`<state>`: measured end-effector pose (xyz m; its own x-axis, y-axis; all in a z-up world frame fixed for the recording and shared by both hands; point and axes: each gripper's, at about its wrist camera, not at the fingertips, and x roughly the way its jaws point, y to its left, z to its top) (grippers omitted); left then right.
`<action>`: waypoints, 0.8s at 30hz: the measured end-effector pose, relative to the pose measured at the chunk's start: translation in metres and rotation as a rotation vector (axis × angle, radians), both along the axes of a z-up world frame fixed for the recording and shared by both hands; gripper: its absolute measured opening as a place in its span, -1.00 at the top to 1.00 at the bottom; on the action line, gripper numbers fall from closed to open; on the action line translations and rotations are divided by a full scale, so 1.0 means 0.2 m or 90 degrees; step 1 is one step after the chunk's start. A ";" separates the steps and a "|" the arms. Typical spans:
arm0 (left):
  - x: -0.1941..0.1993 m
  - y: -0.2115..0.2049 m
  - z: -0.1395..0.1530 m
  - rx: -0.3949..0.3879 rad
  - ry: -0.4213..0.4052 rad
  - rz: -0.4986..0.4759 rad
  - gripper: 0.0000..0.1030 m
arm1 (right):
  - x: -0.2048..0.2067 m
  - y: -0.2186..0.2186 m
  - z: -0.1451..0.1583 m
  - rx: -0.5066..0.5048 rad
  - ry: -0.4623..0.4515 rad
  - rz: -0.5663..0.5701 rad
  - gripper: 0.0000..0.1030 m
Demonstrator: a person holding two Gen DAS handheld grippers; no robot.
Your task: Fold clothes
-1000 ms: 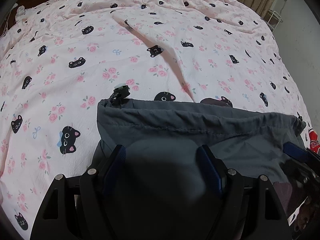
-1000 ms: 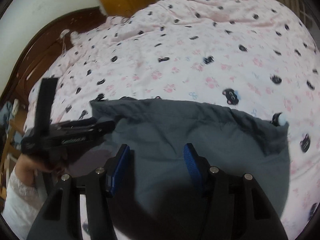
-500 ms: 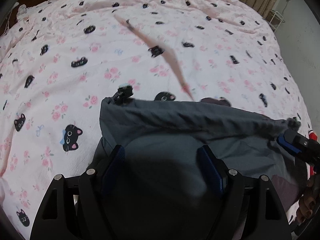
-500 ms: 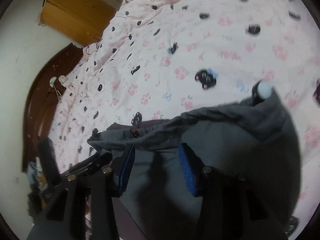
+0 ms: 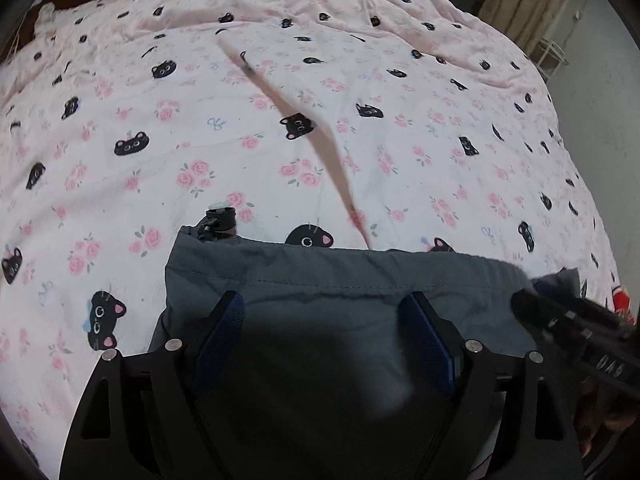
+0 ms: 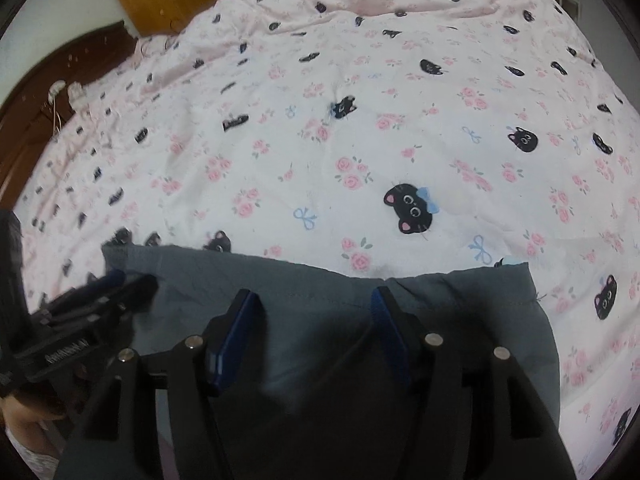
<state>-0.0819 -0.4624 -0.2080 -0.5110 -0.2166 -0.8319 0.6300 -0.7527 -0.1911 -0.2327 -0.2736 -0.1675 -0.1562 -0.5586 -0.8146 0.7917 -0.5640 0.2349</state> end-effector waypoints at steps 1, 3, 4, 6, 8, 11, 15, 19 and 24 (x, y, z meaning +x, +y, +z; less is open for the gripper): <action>0.00 -0.01 -0.01 0.005 0.000 0.004 -0.55 | 0.01 -0.01 -0.01 0.009 0.011 0.002 -0.30; 0.00 -0.01 -0.02 0.012 0.004 0.008 -0.54 | 0.02 -0.04 -0.03 0.026 0.034 0.005 -0.34; 0.02 0.01 0.01 0.011 0.016 0.003 -0.54 | 0.03 -0.06 -0.04 0.034 0.045 0.007 -0.34; 0.06 0.04 0.08 0.005 0.042 -0.008 -0.54 | 0.06 -0.04 0.00 0.019 0.068 0.013 -0.34; 0.10 0.10 0.16 -0.018 0.068 -0.028 -0.54 | 0.12 0.04 0.08 -0.026 0.087 0.019 -0.34; 0.16 0.21 0.23 -0.071 0.071 -0.056 -0.55 | 0.21 0.15 0.19 -0.074 0.105 0.019 -0.35; 0.24 0.30 0.23 -0.095 0.056 -0.075 -0.55 | 0.36 0.27 0.21 -0.098 0.092 0.002 -0.37; 0.29 0.33 0.18 -0.085 0.060 -0.081 -0.55 | 0.45 0.30 0.11 -0.086 0.087 -0.011 -0.42; 0.27 0.37 0.02 -0.090 0.060 -0.087 -0.55 | 0.48 0.27 -0.05 -0.053 0.099 -0.016 -0.49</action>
<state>-0.0277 -0.3892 -0.2041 -0.6172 -0.2509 -0.7457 0.5048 -0.8533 -0.1307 -0.1368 -0.2200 -0.1773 -0.2919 -0.6173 -0.7306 0.8083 -0.5676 0.1567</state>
